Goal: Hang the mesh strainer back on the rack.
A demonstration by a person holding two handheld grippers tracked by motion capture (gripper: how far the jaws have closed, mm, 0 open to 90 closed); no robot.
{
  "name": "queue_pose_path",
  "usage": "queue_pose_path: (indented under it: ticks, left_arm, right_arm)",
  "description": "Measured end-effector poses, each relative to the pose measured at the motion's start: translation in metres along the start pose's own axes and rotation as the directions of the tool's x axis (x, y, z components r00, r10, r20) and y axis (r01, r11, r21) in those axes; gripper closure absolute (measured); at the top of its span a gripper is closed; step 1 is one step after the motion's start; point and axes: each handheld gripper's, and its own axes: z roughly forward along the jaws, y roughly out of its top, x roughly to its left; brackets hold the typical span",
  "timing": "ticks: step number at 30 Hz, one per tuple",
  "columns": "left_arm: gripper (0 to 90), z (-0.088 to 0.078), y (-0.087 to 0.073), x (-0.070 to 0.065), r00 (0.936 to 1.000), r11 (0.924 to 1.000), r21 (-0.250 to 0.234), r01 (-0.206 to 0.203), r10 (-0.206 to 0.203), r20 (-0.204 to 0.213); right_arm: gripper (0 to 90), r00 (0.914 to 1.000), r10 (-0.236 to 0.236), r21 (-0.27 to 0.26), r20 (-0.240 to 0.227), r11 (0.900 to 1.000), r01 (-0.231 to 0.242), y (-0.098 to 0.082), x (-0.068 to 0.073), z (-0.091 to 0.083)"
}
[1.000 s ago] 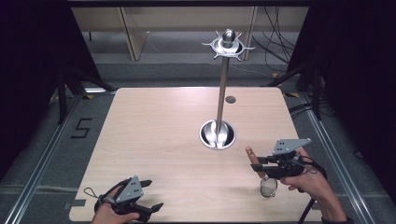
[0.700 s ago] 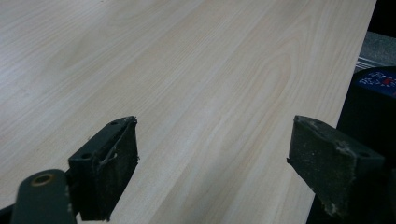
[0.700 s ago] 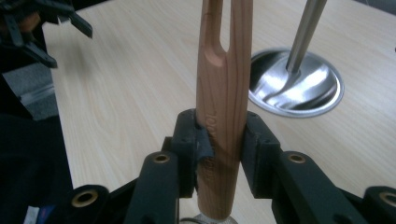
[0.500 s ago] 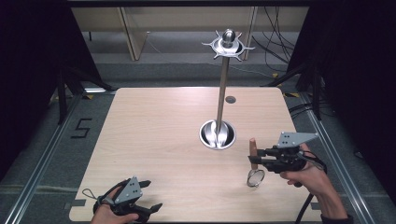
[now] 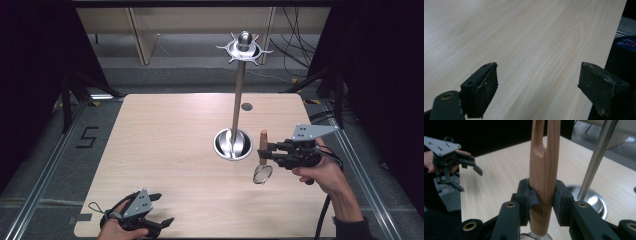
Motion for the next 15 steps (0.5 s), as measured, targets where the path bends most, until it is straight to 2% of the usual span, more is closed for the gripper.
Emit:
queue_pose_path:
  ticks: [3,7,8,9,10,12,13,15]
  left_arm:
    - [15.3,0.002,-0.001,0.000,1.0000,0.9998,-0.020,0.003,-0.003,-0.004]
    - [15.3,0.001,0.000,0.000,1.0000,1.0000,-0.004,-0.002,0.002,0.002]
    - [15.3,0.001,0.000,0.000,1.0000,1.0000,-0.006,-0.002,0.002,0.001]
    - [15.3,0.002,0.000,0.000,1.0000,0.9998,-0.020,0.004,-0.004,-0.001]
    - [15.3,0.002,0.000,0.000,1.0000,0.9998,-0.019,0.004,-0.004,-0.002]
    - [15.3,0.001,0.000,0.000,1.0000,1.0000,-0.008,-0.001,0.001,-0.004]
    - [15.3,0.001,0.000,0.000,1.0000,1.0000,-0.005,-0.002,0.002,0.001]
    - [15.3,0.001,0.000,0.000,1.0000,1.0000,-0.006,-0.002,0.002,0.001]
  right_arm:
    - [70.7,0.9999,-0.013,-0.016,-0.008,1.000,0.013,0.006,-0.001,0.000]
    - [70.6,0.9999,-0.009,-0.050,-0.006,0.999,0.008,0.018,-0.002,-0.001]
    - [70.7,0.9997,-0.025,-0.065,-0.005,0.998,0.025,0.021,-0.003,-0.001]
    - [70.7,0.9999,-0.016,-0.072,-0.001,0.997,0.016,0.025,-0.003,-0.001]
    - [70.7,0.9996,-0.028,-0.075,-0.011,0.997,0.027,0.026,-0.005,-0.001]
    - [70.7,0.9998,-0.021,-0.073,-0.008,0.997,0.020,0.029,-0.005,-0.001]
    - [70.7,0.9995,-0.031,-0.072,-0.005,0.997,0.031,0.033,-0.007,-0.001]
    - [70.7,0.9997,-0.024,-0.081,0.008,0.996,0.025,0.034,-0.007,-0.001]
